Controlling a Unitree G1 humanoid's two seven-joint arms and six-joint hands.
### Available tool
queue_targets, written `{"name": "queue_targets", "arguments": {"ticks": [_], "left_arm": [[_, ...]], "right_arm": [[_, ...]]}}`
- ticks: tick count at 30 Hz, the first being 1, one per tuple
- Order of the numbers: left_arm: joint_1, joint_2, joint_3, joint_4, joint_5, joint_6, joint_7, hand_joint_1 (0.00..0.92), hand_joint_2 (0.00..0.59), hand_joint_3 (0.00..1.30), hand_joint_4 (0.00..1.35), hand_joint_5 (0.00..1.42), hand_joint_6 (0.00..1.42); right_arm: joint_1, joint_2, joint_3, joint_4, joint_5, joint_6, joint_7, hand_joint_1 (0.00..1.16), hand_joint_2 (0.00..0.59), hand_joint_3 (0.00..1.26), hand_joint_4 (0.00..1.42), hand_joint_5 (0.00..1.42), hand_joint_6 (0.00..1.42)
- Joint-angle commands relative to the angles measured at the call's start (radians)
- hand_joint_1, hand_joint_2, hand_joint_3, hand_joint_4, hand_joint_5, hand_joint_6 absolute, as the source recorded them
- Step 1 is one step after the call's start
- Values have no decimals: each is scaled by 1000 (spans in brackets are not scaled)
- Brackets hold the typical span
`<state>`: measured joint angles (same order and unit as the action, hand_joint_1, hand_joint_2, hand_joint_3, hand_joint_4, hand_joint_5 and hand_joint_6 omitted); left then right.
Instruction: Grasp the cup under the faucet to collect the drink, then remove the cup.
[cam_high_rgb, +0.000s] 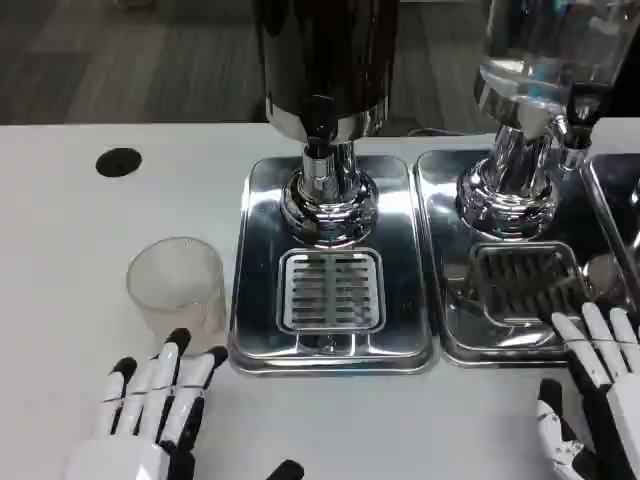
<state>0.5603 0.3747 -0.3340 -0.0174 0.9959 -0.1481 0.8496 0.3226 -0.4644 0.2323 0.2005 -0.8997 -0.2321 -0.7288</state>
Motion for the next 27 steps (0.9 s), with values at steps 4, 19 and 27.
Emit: {"name": "queue_targets", "arguments": {"ticks": [4, 19, 27], "left_arm": [[-6, 4, -4, -9, 13, 10, -13, 0, 127, 174, 0, 127, 60], [-16, 13, -2, -8, 27, 11, -4, 0, 127, 176, 0, 127, 60], [-50, 28, -2, 15, 52, -6, 30, 0, 127, 211, 0, 127, 60]], "right_arm": [[-14, 6, 1, 31, 14, -16, -30, 166, 554, 155, 43, 0, 14], [-28, 5, 20, 26, -15, 19, -22, 196, 557, 167, 43, 0, 13], [-8, 1, 25, -37, -37, 90, 37, 211, 551, 147, 12, 0, 0]]}}
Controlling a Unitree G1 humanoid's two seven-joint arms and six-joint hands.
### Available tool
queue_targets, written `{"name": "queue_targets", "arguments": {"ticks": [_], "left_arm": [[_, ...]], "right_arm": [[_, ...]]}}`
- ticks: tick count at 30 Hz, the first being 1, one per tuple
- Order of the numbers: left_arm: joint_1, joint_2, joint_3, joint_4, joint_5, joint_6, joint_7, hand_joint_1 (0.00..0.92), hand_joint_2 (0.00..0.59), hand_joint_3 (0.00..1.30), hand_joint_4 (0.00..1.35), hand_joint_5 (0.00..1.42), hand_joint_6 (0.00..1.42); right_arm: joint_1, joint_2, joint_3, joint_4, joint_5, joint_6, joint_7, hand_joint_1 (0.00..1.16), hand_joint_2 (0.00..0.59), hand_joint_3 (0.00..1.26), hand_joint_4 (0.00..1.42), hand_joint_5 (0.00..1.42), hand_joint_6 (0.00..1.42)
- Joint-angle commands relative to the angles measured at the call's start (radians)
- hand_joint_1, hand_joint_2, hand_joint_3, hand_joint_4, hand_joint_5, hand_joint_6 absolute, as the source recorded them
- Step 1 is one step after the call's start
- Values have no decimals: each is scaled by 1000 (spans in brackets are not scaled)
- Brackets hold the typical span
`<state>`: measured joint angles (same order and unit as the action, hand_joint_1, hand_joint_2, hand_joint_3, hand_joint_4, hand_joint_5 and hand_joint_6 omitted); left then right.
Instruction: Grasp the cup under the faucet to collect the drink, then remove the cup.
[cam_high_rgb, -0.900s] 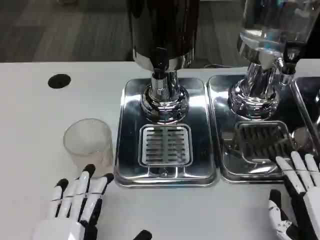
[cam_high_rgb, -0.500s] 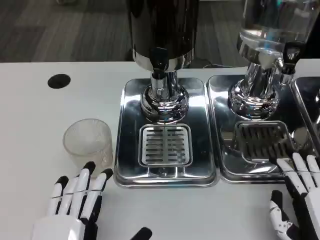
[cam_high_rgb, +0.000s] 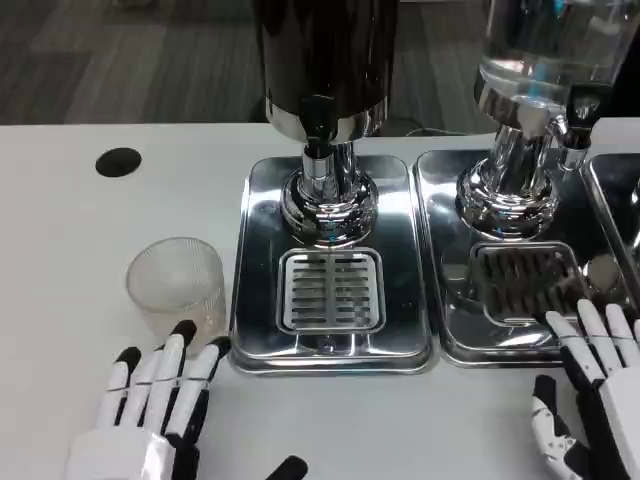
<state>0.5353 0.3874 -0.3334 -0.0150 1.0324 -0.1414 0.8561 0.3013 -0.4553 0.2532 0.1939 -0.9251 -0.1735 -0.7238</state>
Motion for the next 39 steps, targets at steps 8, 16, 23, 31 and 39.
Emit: {"name": "queue_targets", "arguments": {"ticks": [8, 16, 23, 31, 39], "left_arm": [[-75, 15, -18, 6, 17, -5, -20, 0, 127, 214, 0, 127, 60], [-89, 14, 75, -91, -50, 4, -45, 0, 59, 267, 0, 159, 83], [-172, 1, 206, -145, -153, 100, -241, 0, 32, 227, 0, 143, 90], [-291, 6, 219, -58, -146, 214, -379, 0, 21, 148, 0, 128, 94], [-400, 10, 194, 14, -152, 293, -515, 0, 19, 52, 0, 115, 80]], "right_arm": [[40, -2, -5, -44, 4, 52, 33, 223, 546, 146, 6, 0, 0], [40, -3, -13, -28, 29, 42, 21, 232, 546, 144, 1, 0, 0], [32, -8, -19, -18, 41, 26, 19, 226, 543, 138, 1, 0, 0], [27, -17, -29, 0, 63, 13, 30, 220, 542, 130, 0, 0, 0], [22, -14, -22, 18, 69, 5, 25, 216, 541, 127, 0, 0, 0]]}}
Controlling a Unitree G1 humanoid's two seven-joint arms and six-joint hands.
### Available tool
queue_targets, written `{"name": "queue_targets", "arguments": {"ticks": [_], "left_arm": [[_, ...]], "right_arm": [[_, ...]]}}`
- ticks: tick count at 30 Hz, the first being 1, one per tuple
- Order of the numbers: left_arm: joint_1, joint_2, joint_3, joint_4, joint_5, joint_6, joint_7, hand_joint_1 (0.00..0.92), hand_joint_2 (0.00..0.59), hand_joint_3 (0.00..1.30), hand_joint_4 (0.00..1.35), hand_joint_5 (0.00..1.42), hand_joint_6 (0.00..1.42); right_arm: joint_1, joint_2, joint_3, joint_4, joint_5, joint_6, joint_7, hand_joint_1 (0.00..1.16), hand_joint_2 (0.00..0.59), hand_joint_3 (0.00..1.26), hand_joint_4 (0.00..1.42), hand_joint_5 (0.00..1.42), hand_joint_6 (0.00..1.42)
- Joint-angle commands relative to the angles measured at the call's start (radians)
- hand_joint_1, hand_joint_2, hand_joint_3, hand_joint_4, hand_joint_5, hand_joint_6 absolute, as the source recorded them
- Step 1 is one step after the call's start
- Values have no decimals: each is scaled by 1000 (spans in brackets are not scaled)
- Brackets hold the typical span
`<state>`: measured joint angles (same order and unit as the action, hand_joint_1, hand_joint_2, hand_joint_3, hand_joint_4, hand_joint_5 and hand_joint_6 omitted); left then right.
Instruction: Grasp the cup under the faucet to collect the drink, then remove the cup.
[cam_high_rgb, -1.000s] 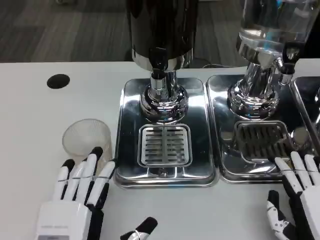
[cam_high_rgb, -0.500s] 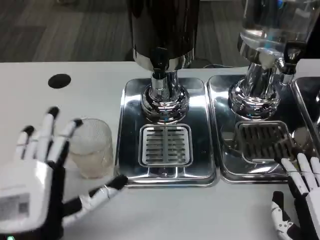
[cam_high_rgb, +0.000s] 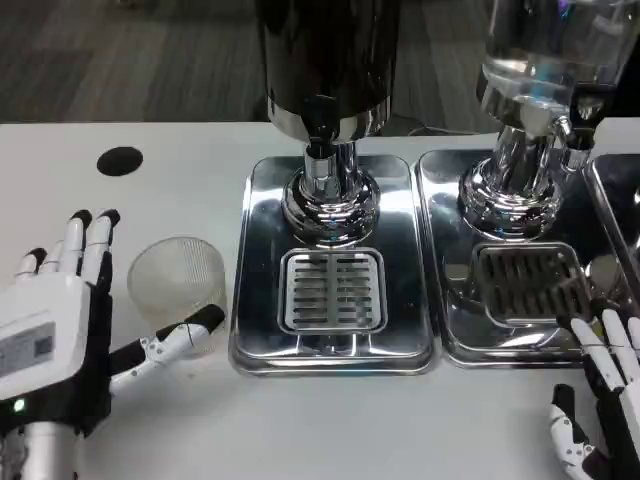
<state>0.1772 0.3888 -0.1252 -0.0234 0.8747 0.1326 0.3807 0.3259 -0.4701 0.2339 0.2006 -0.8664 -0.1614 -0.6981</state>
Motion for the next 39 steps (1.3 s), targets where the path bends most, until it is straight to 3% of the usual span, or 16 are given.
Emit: {"name": "queue_targets", "arguments": {"ticks": [1, 12, 25, 31, 36, 39], "left_arm": [[-51, 7, -17, 28, 3, 23, -47, 0, 19, 50, 0, 115, 80], [-141, 9, -67, 118, 27, 64, -60, 0, 16, 72, 0, 158, 140], [-141, 9, -89, 152, -9, 73, -72, 2, 26, 163, 101, 356, 403], [-152, 10, -81, 161, -25, 70, -66, 50, 45, 289, 248, 556, 636], [-179, -6, -94, 188, -24, 75, -63, 125, 71, 439, 470, 835, 1092], [-189, -16, -103, 206, -26, 76, -62, 182, 91, 517, 577, 935, 1233]], "right_arm": [[-3, 2, -3, 12, 11, -8, 0, 215, 539, 127, 0, 0, 0], [-3, 4, 3, 4, 3, -2, 0, 207, 529, 128, 0, 0, 0], [-8, 3, 4, 20, 11, -15, -3, 201, 529, 142, 2, 0, 0], [-6, 1, 1, 29, 17, -27, -7, 200, 531, 150, 9, 0, 1], [9, -5, -11, 30, 30, -44, -15, 199, 533, 166, 11, 0, 24], [17, -7, -17, 29, 37, -52, -18, 198, 532, 171, 11, 0, 26]]}}
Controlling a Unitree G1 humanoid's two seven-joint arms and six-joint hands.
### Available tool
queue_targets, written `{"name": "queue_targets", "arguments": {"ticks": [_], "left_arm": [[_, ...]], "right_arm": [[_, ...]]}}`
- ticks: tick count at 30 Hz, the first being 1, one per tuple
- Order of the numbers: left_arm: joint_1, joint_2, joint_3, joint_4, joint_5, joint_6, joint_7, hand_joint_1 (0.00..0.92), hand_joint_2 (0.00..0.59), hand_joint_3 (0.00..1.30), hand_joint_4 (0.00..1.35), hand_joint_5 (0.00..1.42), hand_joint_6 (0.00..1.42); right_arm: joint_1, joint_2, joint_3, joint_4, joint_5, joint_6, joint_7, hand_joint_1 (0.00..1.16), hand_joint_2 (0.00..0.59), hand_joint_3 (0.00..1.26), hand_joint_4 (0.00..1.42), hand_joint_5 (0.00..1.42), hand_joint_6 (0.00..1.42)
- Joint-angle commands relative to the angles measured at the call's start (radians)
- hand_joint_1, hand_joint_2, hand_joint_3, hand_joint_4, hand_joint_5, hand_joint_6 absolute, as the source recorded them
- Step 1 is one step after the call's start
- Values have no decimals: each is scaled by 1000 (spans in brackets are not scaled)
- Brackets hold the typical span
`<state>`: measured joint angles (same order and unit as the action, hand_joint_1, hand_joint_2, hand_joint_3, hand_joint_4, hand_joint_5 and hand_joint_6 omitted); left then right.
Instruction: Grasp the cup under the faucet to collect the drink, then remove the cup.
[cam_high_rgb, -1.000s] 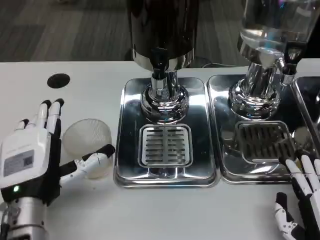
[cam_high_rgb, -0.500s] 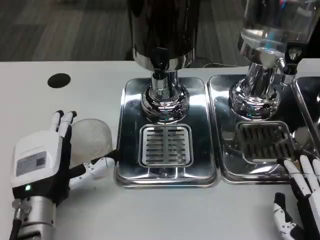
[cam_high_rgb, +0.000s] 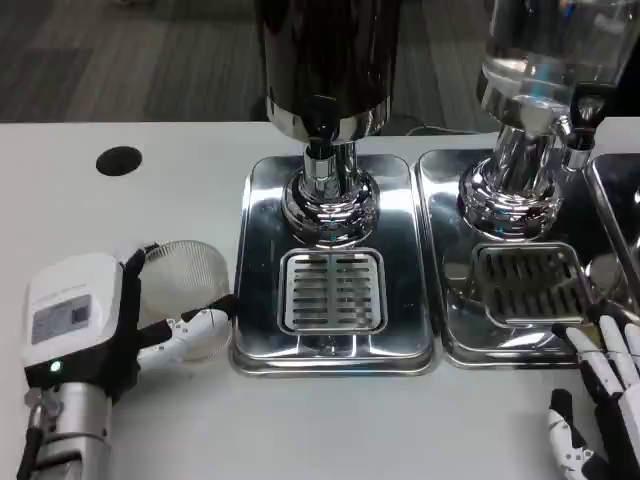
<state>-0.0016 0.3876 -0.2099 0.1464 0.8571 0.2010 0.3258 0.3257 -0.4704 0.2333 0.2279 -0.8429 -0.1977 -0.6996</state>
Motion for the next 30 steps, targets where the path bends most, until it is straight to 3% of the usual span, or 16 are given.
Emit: {"name": "queue_targets", "arguments": {"ticks": [1, 7, 13, 20, 30], "left_arm": [[-12, -16, -20, 40, -8, 8, -5, 190, 100, 543, 598, 954, 1261], [-9, -23, -24, 54, -10, 11, 19, 280, 110, 732, 757, 1072, 1416], [18, -37, -10, 51, -20, -7, 110, 381, 75, 857, 903, 1167, 1424], [38, -41, 0, 18, -18, -28, 198, 459, 44, 916, 992, 1209, 1424], [46, -43, 2, -67, -4, -17, 197, 476, 30, 935, 1010, 1211, 1424]], "right_arm": [[19, -8, -18, 2, 14, -17, -17, 198, 532, 175, 11, 0, 37], [24, -5, -24, 0, 14, -23, -12, 200, 541, 185, 20, 0, 44], [22, 1, -19, 1, 11, -23, -7, 202, 542, 186, 20, 0, 53], [20, 2, -19, 2, 14, -25, -5, 203, 542, 187, 21, 0, 59], [18, 3, -23, 14, 19, -33, -10, 204, 542, 187, 21, 2, 62]]}}
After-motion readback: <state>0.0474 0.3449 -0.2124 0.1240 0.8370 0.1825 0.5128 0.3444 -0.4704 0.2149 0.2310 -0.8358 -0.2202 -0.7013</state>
